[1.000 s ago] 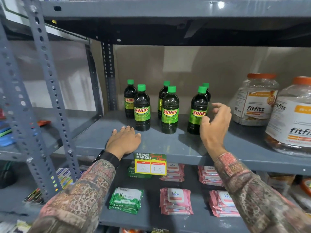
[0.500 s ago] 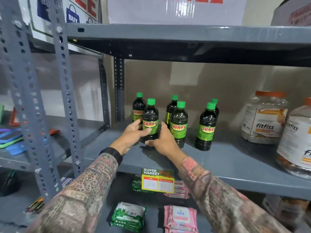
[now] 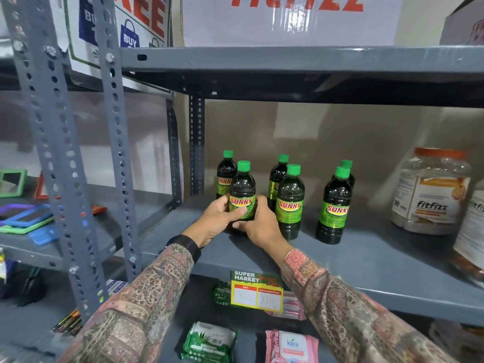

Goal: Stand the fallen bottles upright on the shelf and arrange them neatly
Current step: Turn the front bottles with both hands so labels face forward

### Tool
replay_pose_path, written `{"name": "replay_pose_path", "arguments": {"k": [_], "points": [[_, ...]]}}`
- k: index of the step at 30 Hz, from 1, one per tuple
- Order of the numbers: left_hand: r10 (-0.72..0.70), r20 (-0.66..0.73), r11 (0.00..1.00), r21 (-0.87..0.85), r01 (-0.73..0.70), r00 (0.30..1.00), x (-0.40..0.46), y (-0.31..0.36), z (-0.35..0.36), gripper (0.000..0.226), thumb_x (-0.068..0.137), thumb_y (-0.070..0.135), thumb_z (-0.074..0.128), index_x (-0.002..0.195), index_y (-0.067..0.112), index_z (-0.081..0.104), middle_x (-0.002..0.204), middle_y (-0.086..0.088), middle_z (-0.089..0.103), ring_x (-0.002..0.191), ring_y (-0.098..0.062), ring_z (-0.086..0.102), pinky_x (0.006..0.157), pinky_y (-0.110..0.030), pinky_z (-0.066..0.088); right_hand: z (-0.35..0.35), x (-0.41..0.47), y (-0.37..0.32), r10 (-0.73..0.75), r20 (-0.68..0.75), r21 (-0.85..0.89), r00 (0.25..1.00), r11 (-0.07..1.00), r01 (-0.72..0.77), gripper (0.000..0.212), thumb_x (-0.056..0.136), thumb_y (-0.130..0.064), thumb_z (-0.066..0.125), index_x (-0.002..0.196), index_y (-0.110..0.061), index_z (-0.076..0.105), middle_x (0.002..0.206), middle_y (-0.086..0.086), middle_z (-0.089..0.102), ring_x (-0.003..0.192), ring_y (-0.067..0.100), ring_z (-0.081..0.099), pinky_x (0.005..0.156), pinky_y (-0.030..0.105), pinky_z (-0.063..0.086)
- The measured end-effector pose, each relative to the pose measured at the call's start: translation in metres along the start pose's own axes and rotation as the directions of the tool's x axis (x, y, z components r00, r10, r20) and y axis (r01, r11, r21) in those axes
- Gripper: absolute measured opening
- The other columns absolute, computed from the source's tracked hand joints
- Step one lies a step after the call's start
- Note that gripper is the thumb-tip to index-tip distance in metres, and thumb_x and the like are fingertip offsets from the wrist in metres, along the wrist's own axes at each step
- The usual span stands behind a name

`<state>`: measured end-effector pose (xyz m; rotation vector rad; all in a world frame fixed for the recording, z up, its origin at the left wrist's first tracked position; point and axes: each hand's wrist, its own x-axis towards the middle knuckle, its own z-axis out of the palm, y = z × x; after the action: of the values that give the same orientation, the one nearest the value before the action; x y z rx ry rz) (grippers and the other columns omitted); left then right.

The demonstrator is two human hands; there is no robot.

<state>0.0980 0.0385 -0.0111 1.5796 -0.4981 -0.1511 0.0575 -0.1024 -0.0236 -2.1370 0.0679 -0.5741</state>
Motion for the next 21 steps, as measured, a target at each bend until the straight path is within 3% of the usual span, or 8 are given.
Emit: {"name": "replay_pose_path", "arguments": {"k": [5,11,13,17,21], "points": [[0.022,0.014,0.999,0.034,-0.022,1.0,-0.021,0.003,-0.007,0.042,0.097,0.007,0.07,0.138,0.011,0.062,0.132,-0.013,0.073,0.128,-0.03,0.066,0.115,-0.052,0.047,0.001,-0.02,-0.005,-0.05,-0.018,-0.022,0.999,0.999,0.05,0.072,0.072,-0.023,0.093,0.125,-0.026,0.044,0.102,-0.013,0.061,0.097,0.015,0.062,0.081,0.032,0.046],[0.024,0.032,1.0,-0.011,-0.023,0.999,-0.045,0.004,-0.013,0.033,0.097,0.007,0.069,0.129,0.016,0.065,0.131,-0.014,0.074,0.128,-0.031,0.067,0.107,-0.042,0.054,0.004,-0.043,-0.015,-0.059,-0.044,-0.044,0.997,0.997,0.057,0.073,0.069,-0.029,0.093,0.114,-0.036,0.036,0.102,-0.012,0.06,0.097,0.016,0.06,0.082,0.036,0.049],[0.024,0.037,1.0,-0.021,-0.023,0.999,-0.05,0.006,-0.014,0.031,0.097,0.007,0.069,0.127,0.018,0.065,0.129,-0.012,0.074,0.127,-0.031,0.067,0.103,-0.039,0.056,0.005,-0.048,-0.017,-0.064,-0.04,-0.035,0.997,0.997,0.063,0.071,0.07,-0.028,0.092,0.118,-0.034,0.04,0.104,-0.012,0.061,0.102,0.019,0.064,0.084,0.037,0.051],[0.028,0.033,1.0,-0.009,-0.028,0.999,-0.056,0.009,-0.012,0.037,0.098,0.008,0.068,0.134,0.013,0.063,0.131,-0.012,0.073,0.129,-0.031,0.066,0.11,-0.045,0.052,0.0,-0.054,-0.02,-0.062,-0.011,0.006,0.998,0.998,0.062,0.079,0.073,-0.025,0.091,0.137,-0.024,0.045,0.114,-0.008,0.064,0.114,0.021,0.065,0.093,0.038,0.052],[0.107,0.045,0.991,0.073,-0.11,0.993,-0.071,0.009,-0.013,0.055,0.091,0.024,0.078,0.14,0.037,0.056,0.132,0.016,0.073,0.128,-0.01,0.065,0.109,-0.032,0.052,-0.015,-0.067,-0.013,-0.055,0.003,-0.001,0.998,0.998,0.055,0.087,0.078,-0.029,0.089,0.15,-0.025,0.04,0.137,-0.002,0.061,0.126,0.019,0.059,0.101,0.037,0.049]]}}
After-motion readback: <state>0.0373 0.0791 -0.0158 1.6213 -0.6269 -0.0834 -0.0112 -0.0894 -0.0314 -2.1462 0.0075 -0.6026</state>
